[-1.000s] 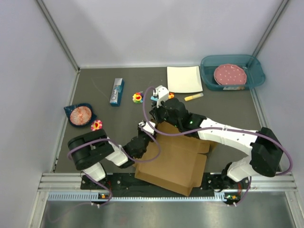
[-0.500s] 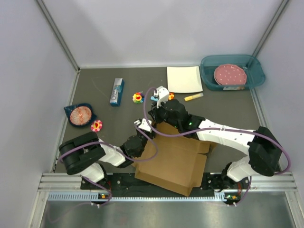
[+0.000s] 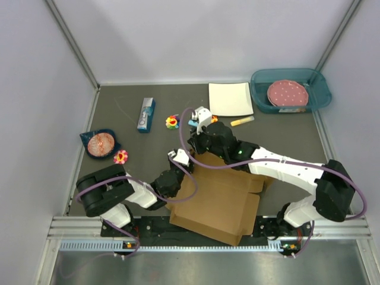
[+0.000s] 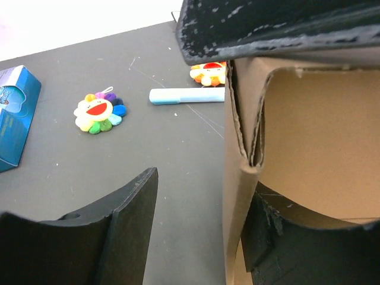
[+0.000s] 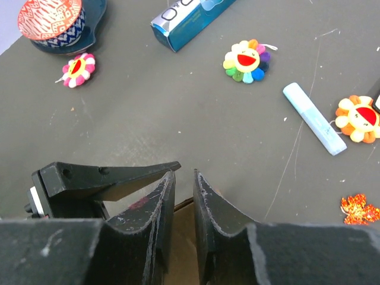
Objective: Fold the paper box
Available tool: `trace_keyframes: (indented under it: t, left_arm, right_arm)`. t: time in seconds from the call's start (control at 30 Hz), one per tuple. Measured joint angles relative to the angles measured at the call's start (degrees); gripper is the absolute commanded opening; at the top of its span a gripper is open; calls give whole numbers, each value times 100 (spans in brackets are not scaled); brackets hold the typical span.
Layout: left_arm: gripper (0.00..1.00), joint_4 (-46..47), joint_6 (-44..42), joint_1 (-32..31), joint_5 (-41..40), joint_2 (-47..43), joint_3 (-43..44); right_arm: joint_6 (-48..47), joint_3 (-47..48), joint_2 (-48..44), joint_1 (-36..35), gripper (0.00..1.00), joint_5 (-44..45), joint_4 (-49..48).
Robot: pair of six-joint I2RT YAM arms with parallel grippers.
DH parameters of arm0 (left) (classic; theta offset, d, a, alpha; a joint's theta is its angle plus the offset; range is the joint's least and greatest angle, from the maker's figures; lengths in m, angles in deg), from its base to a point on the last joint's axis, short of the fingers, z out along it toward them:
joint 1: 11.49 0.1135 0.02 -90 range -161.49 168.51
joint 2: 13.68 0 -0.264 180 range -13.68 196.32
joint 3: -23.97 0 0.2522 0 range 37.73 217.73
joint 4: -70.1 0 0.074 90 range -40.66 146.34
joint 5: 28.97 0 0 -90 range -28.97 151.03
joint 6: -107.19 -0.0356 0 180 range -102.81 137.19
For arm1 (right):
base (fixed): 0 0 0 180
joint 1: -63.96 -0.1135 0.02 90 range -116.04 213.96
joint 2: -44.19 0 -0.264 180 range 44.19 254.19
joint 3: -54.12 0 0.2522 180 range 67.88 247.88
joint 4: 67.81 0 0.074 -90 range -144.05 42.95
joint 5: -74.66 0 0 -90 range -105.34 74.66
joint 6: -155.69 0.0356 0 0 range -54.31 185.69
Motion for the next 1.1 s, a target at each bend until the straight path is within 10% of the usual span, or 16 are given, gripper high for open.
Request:
trace_keyframes:
  t: [1.1]
  left_arm:
    - [55, -28, 170, -9, 310, 551, -17]
  right_arm:
    - [363, -704, 66, 37, 18, -195, -1475]
